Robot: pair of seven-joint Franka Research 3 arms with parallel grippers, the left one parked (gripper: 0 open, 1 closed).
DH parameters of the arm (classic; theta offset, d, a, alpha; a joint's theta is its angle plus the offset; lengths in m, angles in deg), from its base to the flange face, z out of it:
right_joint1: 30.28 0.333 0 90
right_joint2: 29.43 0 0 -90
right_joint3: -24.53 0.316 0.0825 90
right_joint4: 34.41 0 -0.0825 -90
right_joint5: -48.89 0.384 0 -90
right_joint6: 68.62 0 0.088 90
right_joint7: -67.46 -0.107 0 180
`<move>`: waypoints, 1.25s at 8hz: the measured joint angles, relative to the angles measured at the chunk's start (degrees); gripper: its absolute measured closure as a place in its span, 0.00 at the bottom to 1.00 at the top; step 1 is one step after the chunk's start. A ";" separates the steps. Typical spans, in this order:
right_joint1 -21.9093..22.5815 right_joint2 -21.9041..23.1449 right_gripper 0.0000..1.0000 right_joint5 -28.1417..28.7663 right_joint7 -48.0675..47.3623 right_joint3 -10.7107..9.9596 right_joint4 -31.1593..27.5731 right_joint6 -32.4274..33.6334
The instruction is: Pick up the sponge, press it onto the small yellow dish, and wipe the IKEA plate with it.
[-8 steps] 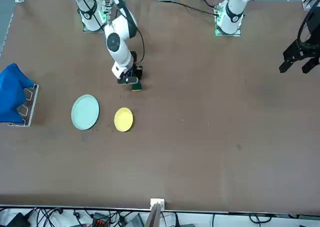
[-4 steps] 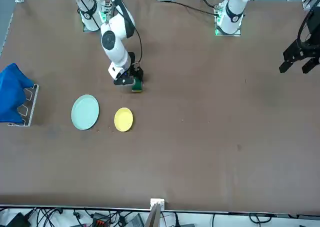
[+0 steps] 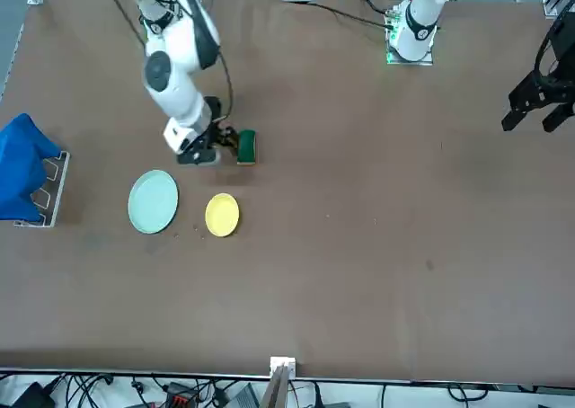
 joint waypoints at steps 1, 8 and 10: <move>-2.99 -0.34 0.00 -1.48 1.93 -0.07 5.83 7.15; -17.39 -2.78 0.00 -7.00 11.65 -0.28 31.07 33.61; -21.22 -2.30 0.00 -7.94 14.47 -0.32 33.79 36.82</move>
